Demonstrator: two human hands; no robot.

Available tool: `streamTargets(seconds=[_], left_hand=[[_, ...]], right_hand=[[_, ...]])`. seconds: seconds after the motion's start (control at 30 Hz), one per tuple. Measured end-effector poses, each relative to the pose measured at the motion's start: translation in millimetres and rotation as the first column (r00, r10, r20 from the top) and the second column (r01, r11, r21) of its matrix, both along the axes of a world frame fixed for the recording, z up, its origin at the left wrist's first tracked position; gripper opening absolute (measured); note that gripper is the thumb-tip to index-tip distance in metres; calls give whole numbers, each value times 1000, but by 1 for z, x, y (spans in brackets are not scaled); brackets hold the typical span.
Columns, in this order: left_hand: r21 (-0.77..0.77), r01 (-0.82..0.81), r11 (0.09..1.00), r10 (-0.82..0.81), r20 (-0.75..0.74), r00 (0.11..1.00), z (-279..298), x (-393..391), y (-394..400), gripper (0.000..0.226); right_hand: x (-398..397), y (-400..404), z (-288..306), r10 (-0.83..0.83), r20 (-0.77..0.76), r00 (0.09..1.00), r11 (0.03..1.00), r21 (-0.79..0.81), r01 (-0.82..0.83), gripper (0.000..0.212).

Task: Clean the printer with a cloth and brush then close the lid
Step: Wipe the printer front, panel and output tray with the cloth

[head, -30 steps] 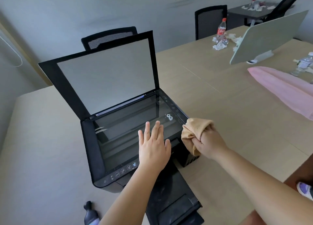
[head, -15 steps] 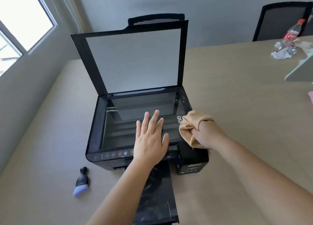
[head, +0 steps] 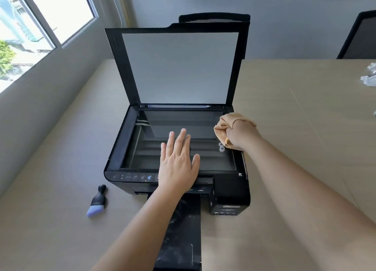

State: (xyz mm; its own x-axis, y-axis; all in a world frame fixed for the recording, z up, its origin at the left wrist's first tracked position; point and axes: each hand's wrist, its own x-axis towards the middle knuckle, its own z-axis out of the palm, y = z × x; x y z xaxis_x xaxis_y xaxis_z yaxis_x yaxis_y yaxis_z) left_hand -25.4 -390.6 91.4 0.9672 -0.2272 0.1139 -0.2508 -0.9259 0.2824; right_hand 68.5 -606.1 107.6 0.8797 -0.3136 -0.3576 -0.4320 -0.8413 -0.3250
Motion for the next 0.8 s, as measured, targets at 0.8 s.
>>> streamTargets(seconds=[0.8], left_hand=[[-22,28,999,-27,48,998,-4,0,2,66]], right_hand=[[7,1,45,136,164,977,986,72,-150,39]])
